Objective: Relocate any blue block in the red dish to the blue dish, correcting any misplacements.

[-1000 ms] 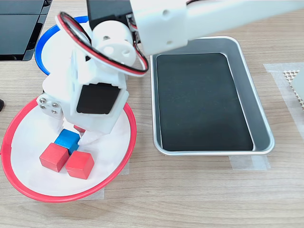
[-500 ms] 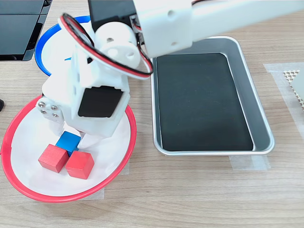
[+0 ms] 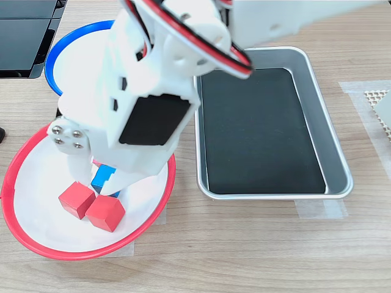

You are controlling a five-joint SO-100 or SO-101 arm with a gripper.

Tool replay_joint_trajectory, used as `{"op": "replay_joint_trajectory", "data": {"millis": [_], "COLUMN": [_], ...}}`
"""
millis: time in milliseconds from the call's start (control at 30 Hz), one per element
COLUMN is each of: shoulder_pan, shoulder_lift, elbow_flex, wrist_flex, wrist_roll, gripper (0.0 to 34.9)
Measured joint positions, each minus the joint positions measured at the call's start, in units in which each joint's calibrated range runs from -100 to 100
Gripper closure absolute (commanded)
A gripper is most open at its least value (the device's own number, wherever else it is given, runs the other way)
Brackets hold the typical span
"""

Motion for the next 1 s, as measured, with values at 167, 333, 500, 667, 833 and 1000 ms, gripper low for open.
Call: {"op": "replay_joint_trajectory", "data": {"millis": [167, 333, 500, 667, 833, 1000], "shoulder_pan": [0.2, 0.4, 1.9, 2.3, 2.9, 3.6], "shoulder_lift": [-2.7, -3.1, -3.1, -3.1, -2.7, -1.3], "elbow_flex": [4.1, 5.4, 5.5, 5.5, 5.5, 5.5], "wrist_flex": [0.2, 1.1, 0.1, -0.7, -0.7, -1.5], "wrist_roll": [0.2, 0.2, 0.2, 0.2, 0.2, 0.2], "gripper": [30.4, 30.4, 27.0, 23.6, 20.7, 20.9]}}
